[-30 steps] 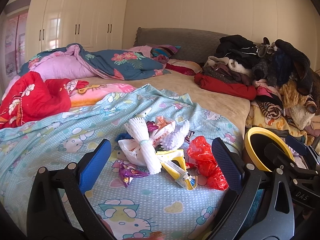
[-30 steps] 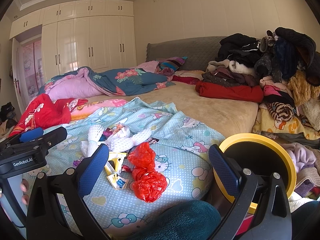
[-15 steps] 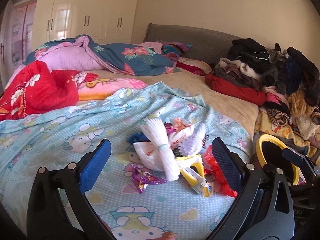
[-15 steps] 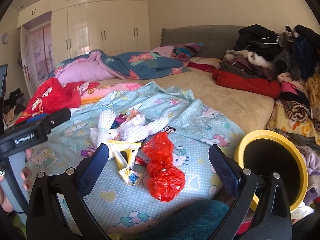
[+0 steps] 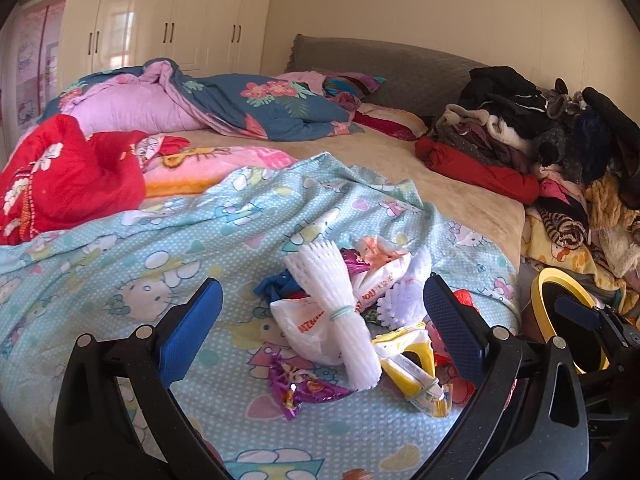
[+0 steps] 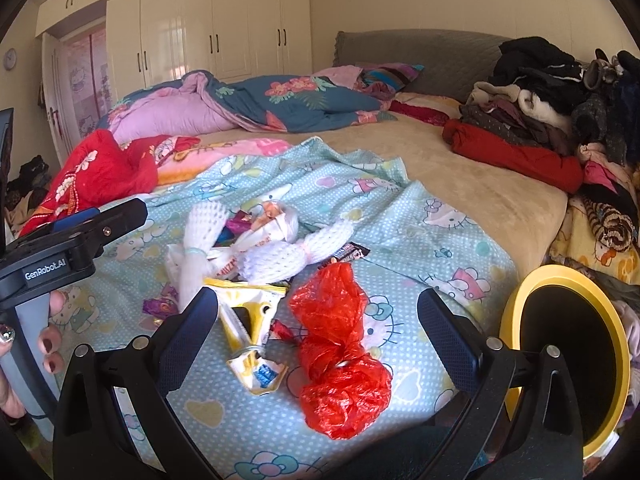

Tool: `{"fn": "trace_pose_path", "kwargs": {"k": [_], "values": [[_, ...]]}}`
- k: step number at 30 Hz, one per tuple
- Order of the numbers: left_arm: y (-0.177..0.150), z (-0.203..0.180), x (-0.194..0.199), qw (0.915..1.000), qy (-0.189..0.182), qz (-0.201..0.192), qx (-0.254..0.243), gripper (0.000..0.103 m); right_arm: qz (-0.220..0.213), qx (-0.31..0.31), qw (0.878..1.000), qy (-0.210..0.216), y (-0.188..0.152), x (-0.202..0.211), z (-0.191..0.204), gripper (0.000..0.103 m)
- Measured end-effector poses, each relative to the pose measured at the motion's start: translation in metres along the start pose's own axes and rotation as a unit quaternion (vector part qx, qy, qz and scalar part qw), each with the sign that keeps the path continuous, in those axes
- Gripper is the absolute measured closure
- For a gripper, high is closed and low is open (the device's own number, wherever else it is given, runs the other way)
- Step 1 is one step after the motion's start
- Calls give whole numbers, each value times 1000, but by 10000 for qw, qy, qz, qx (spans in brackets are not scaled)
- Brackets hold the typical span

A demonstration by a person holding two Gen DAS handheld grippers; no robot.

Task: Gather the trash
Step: 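Grasp the red plastic bag with the right gripper while the left grasps the white foam net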

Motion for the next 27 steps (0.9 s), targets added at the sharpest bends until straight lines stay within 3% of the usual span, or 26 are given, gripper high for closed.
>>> {"fn": "trace_pose_path", "kwargs": {"k": [5,13,21,24,26,27], "values": [[2,-9,-24,9993,-311,194,-88,11,321,-126,9994,-60,-1,-24,-14,6],[4,-14,-60,9978,-338,555,-128,12,1198,-212,9925,76,-6,-67,-34,6],[6,-2,-89,9956,-148,923,12,26,1866,-207,9816,356,-14,-100,-31,7],[4,2,-98,9942,-122,1067,87,36,1946,-104,9795,506,-13,-105,-25,28],[2,6,-102,9934,-99,1128,187,46,1986,-47,9778,671,-12,-107,-21,57],[2,8,-102,9933,-81,1127,224,54,1987,-19,9771,756,-12,-107,-20,65]]}}
Point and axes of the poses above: each gripper's, at about its wrist camera, not at the fingertips, and x roughly against the way its jaws point, z to its left, y to its top, the point moved 1 cm from there along -x, roughly the way its jaws point, and after that the axes turned 11 degrees about -y, right-handed, at the moved point
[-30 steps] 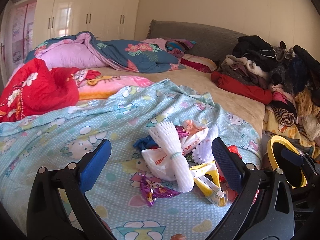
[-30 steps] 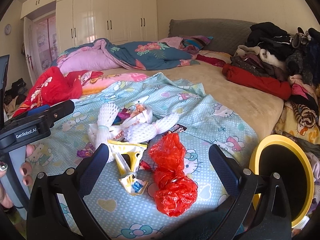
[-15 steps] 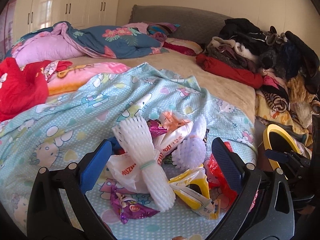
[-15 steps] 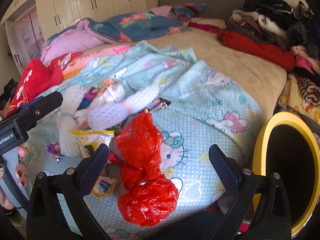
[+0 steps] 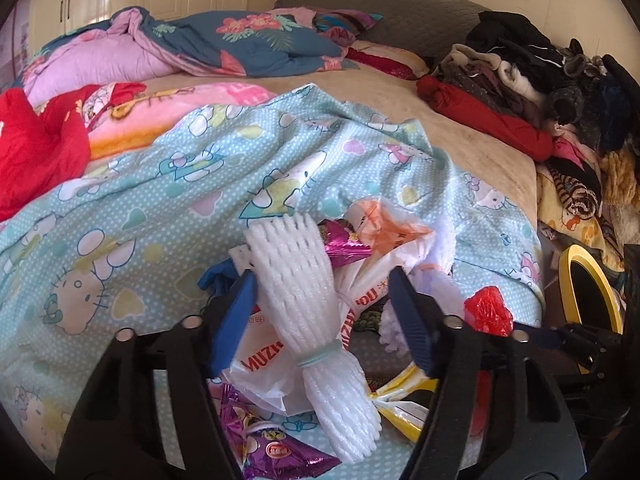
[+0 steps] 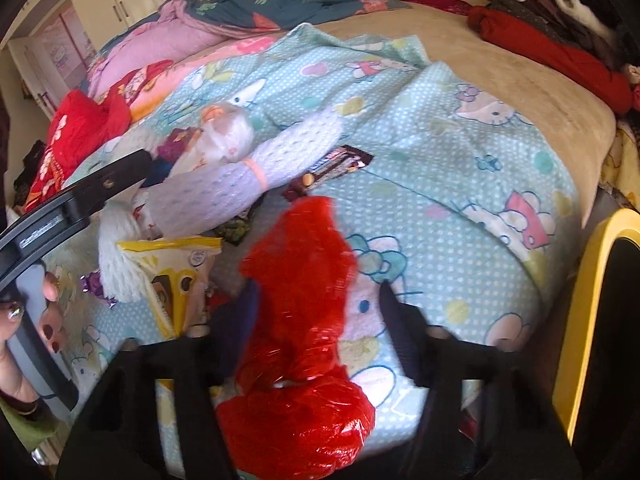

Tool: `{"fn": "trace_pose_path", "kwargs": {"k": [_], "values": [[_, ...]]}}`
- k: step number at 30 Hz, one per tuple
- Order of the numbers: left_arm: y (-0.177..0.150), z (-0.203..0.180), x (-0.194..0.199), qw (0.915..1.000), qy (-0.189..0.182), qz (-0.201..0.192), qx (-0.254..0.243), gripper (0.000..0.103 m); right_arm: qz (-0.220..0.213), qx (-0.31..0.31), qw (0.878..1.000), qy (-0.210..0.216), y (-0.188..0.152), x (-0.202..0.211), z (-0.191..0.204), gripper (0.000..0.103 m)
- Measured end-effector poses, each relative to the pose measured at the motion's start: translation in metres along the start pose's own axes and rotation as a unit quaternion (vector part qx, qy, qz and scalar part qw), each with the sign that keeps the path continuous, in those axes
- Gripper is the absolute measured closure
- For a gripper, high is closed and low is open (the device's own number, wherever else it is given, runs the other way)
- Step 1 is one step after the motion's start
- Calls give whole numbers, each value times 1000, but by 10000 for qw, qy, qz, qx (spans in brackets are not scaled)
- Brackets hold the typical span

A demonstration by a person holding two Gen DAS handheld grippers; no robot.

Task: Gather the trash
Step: 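Grasp the red plastic bag with the right gripper while the left grasps the white foam net, then carry both items over the yellow-rimmed bin and open both grippers to drop them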

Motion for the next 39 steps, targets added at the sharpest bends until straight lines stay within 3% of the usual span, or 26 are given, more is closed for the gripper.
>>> {"fn": "trace_pose_path", "kwargs": {"k": [2,3,6,12,18,32,39], "values": [[0,2,1,10000,20,-27,40,68,-49,60,9999,117,-1,3,1,84],[0,3,2,10000,26,-49,47,79,-91,78,9998,144,-1,5,3,87],[1,3,9,9999,19,-112,69,91,-297,55,9993,234,-2,16,1,92],[14,-10,40,9983,-191,-545,32,93,-740,-260,9961,410,2,49,-15,93],[29,-51,62,9946,-631,-803,-198,93,-1158,-540,9909,420,7,84,-38,93],[28,-148,50,9852,-1337,-741,-771,93,-1757,-1262,9763,-22,-2,139,-121,93],[21,-197,36,9783,-1697,-653,-991,93,-1923,-1578,9670,-558,-18,156,-164,93]]}}
Point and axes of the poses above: each gripper's, at about its wrist camera, not at the fingertips, and x roughly against the way its jaws point, z to its left, y to its top, the point moved 1 cm from there along -x, roughly the way its jaws point, and after that the axes turned 11 degrees about -y, right-handed, at the moved point
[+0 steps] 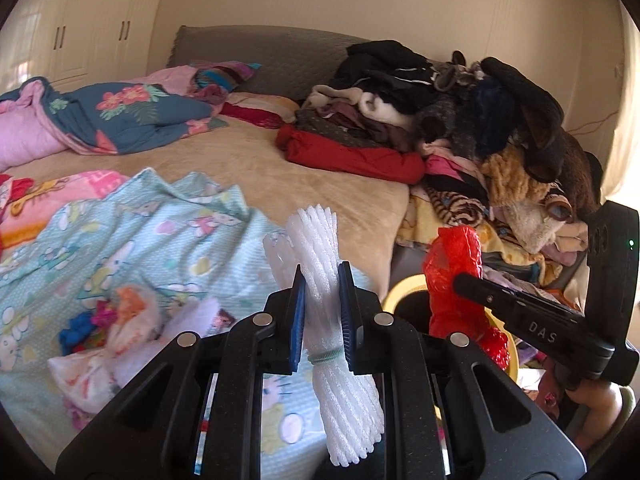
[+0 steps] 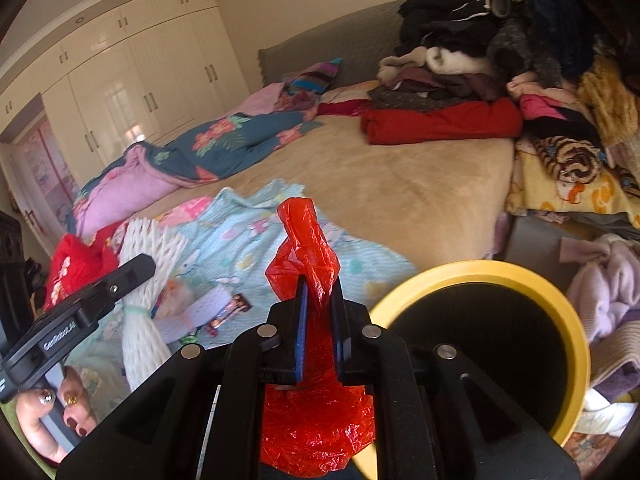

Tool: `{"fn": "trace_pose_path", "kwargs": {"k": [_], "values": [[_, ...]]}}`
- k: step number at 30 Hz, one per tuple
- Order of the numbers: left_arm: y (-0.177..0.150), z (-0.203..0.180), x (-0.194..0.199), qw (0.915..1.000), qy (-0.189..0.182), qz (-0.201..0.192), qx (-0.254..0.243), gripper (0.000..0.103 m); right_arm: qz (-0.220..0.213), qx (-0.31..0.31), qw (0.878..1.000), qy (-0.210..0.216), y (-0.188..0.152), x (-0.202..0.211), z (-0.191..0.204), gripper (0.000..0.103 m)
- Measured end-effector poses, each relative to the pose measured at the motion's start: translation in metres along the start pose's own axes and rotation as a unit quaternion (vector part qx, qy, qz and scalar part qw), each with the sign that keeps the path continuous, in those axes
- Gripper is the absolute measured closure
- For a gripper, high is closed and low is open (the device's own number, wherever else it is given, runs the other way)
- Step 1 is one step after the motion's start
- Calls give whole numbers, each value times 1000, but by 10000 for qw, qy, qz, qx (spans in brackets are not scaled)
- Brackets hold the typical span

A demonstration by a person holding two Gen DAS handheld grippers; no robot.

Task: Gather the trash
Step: 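Carry both items over the yellow-rimmed bin and open both grippers to drop them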

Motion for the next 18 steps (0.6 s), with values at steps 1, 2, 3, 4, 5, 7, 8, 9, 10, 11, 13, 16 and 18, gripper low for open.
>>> {"fn": "trace_pose_path", "kwargs": {"k": [1,2,3,4,5,7,8,9,10,11,13,16,18], "values": [[-1,-6,-5,10000,-60,27,-34,93,-16,-41,10000,-80,0,1,-8,93],[-2,-11,-9,9999,-111,51,-64,93,-20,-97,9998,-155,0,2,-16,93],[-2,-16,-13,9998,-164,76,-86,93,-25,-147,9997,-212,-1,3,-23,93],[-4,-21,-17,9996,-223,106,-111,93,-30,-211,9994,-271,-1,3,-30,93],[-5,-25,-20,9994,-274,131,-141,93,-35,-262,9991,-329,0,3,-36,93],[-7,-36,-28,9989,-369,190,-214,93,-54,-372,9983,-441,0,4,-49,93],[-8,-41,-30,9986,-413,215,-254,93,-58,-429,9979,-473,1,4,-56,93],[-9,-45,-34,9983,-449,246,-289,93,-65,-494,9975,-511,1,4,-62,93],[-10,-50,-38,9979,-486,281,-315,93,-73,-547,9970,-549,0,5,-68,93],[-12,-54,-42,9976,-524,316,-334,93,-78,-590,9964,-597,0,5,-73,93],[-14,-62,-49,9969,-579,377,-384,93,-76,-685,9952,-693,0,5,-84,93],[-20,-72,-58,9954,-680,483,-474,93,-40,-857,9933,-773,-2,3,-101,93],[-24,-77,-64,9942,-758,558,-511,92,-14,-954,9920,-825,-3,1,-111,93]]}}
Point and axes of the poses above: each gripper's, at about its wrist camera, not at the fingertips, and x roughly against the way its jaws point, z to its left, y to its top, the point moved 1 cm from there along -x, roughly the way its jaws point, and after that the axes turned 11 degrees about -y, right-handed, at the moved point
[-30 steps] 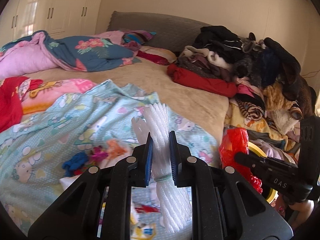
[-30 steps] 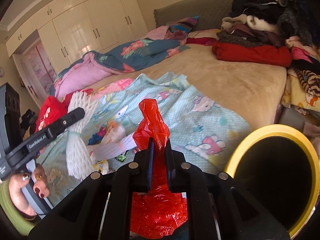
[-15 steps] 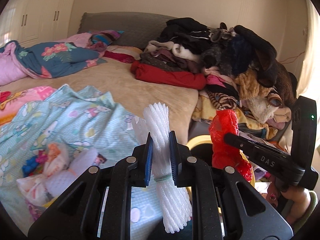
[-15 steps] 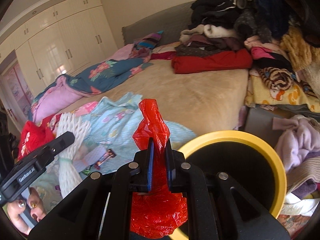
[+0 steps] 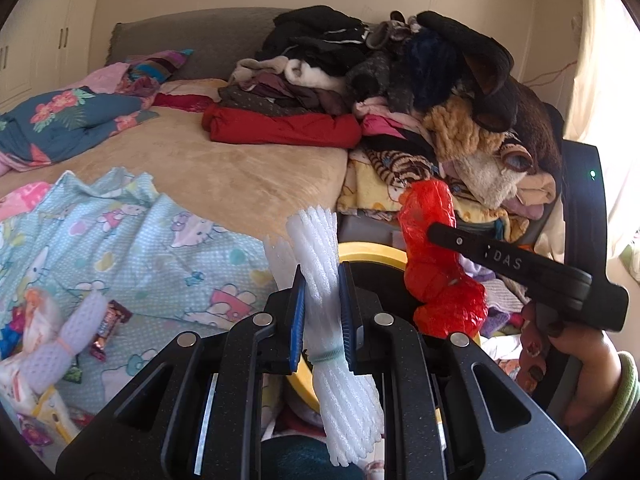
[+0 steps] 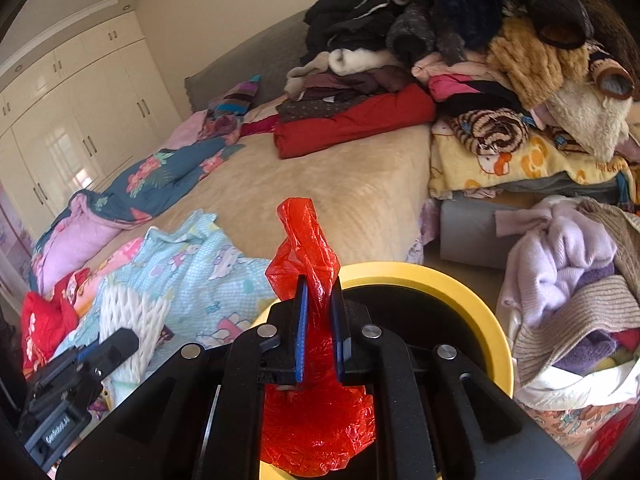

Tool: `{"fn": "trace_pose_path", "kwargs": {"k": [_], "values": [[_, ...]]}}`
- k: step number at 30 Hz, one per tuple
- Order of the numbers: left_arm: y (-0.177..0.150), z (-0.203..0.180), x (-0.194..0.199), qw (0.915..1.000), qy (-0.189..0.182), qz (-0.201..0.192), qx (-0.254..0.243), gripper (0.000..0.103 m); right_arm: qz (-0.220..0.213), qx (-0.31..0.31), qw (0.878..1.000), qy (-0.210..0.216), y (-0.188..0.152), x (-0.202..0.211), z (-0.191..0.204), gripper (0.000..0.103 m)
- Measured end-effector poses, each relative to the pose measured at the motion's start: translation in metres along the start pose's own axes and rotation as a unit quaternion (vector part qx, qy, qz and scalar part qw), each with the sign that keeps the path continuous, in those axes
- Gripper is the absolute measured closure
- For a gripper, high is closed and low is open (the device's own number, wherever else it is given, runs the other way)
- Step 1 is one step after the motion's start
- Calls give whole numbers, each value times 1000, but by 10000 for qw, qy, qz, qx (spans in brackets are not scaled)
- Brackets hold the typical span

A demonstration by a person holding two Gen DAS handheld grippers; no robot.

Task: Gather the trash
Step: 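Carry both items over the yellow-rimmed bin and open both grippers to drop them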

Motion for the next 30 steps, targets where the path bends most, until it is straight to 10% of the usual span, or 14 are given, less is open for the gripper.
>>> {"fn": "trace_pose_path", "kwargs": {"k": [15,23,30], "values": [[-21,-6,-60,9977,-360,580,-56,91,551,-433,9973,-209,-10,-36,-39,90],[-30,8,-57,9986,-224,452,167,19,527,-676,9959,-271,-10,-40,-47,41],[-33,17,-35,9996,80,223,133,12,305,-513,9979,-256,-9,-34,-34,33]]}}
Point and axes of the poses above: each gripper's, at about its wrist camera, not at the fingertips, and x roughly against the way its jaws point, z to its left, y to its top, the point moved 1 cm from there along -x, roughly the way its jaws point, and after that the axes turned 11 degrees about -y, right-handed, at the moved point
